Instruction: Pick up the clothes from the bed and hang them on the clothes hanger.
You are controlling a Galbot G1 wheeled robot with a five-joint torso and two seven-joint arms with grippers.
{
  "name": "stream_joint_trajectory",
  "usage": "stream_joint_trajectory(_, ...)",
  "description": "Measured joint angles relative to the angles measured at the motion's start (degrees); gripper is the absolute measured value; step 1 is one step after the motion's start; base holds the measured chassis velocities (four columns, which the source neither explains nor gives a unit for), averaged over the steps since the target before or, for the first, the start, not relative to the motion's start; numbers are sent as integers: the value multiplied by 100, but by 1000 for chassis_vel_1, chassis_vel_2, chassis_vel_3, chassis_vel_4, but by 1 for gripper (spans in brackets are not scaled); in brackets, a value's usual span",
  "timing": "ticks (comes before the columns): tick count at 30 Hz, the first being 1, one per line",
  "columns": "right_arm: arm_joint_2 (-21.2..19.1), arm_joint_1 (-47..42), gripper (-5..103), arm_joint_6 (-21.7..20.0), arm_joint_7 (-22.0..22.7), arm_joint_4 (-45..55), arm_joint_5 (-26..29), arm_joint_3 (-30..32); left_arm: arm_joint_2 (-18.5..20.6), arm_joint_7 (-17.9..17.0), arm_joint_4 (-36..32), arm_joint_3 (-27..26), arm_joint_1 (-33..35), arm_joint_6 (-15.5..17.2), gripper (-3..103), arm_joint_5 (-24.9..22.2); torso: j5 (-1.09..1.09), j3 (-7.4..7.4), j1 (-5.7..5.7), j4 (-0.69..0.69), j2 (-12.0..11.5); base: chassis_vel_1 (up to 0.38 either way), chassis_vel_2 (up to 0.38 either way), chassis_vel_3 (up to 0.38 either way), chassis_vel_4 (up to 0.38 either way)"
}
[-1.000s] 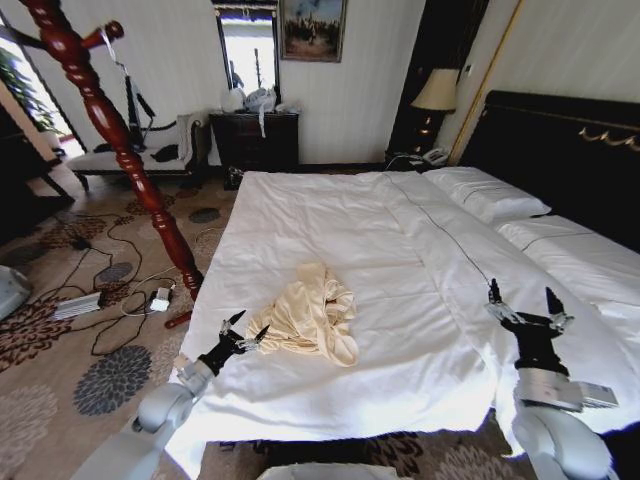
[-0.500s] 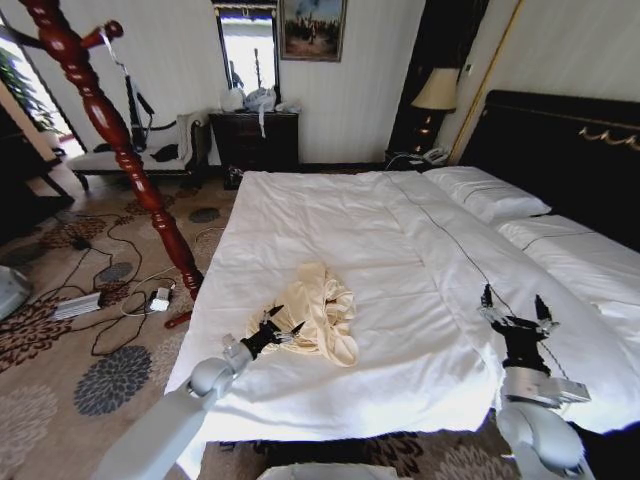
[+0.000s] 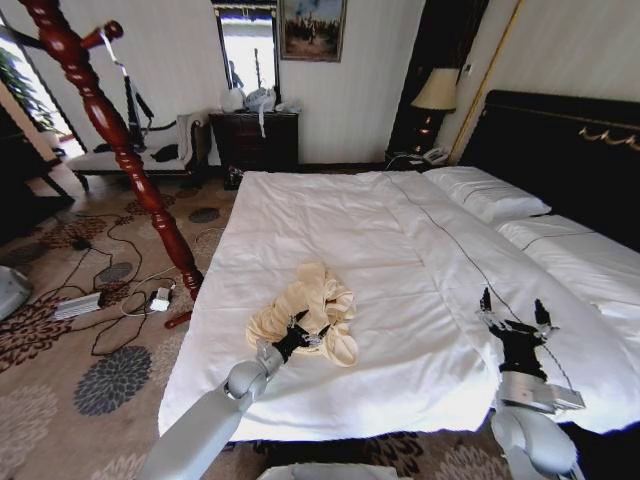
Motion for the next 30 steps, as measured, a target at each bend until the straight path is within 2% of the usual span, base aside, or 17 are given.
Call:
stream_joint_trajectory(3, 8, 2, 100, 0, 0, 0, -3, 2, 30, -25, -26, 66, 14, 53, 95, -6, 0, 0, 0, 0, 0, 0, 0, 0, 0)
stream_joint_trajectory(6, 20, -2, 100, 1, -1, 3, -15, 5, 84, -35, -51, 256, -30, 142, 80, -10, 0, 0, 0, -1, 0, 0, 0, 0, 0)
stream_joint_trajectory(8, 24, -2, 100, 0, 0, 3, -19, 6, 92, -36, -50, 302, -52, 152, 80, -10, 0, 0, 0, -1, 0, 0, 0, 0, 0)
stream_joint_trajectory(10, 56, -3, 100, 0, -1, 10, -40, 6, 98, -35, -3, 485, -135, 176, 70, 6, -1, 0, 0, -2, 0, 0, 0, 0, 0)
stream_joint_trajectory(14, 86, -30, 100, 0, -2, 41, -59, 6, 26, -93, 83, 544, -195, 211, 62, 15, -1, 0, 0, -1, 1, 0, 0, 0, 0)
stream_joint_trajectory(15, 87, -52, 100, 2, -2, 52, -62, 11, -4, -128, 121, 540, -213, 229, 57, -2, -1, 0, 0, -1, 0, 0, 0, 0, 0)
stream_joint_trajectory(17, 86, -66, 100, 6, -3, 57, -62, 25, -18, -145, 139, 529, -220, 240, 57, -18, -1, 0, 0, -2, 0, 0, 0, 0, 0)
stream_joint_trajectory(20, 72, -101, 100, 20, -4, 87, -53, 79, -33, -187, 129, 417, -209, 249, 42, -73, -1, 0, 0, -2, 1, 0, 0, 0, 0)
stream_joint_trajectory(21, 72, -101, 100, 20, -4, 87, -53, 79, -33, -187, 129, 417, -209, 249, 42, -73, -1, 0, 0, -2, 1, 0, 0, 0, 0)
stream_joint_trajectory(24, 69, -114, 100, 32, -5, 102, -50, 86, 43, -222, -25, 231, -116, 288, 26, -179, 0, 0, 0, -1, 1, 0, 0, 0, 0)
stream_joint_trajectory(26, 71, -113, 100, 34, -6, 104, -51, 81, 58, -227, -49, 203, -99, 292, 26, -194, 0, 0, 0, 0, 1, 0, 0, 0, 0)
stream_joint_trajectory(29, 92, -99, 100, 36, -8, 127, -67, 31, 128, -231, -157, -6, 29, 295, 10, -226, -1, 0, 0, 0, 0, 0, 0, 0, 0)
stream_joint_trajectory(30, 92, -99, 100, 36, -8, 127, -67, 31, 128, -231, -157, -6, 29, 295, 10, -226, -1, 0, 0, 0, 0, 0, 0, 0, 0)
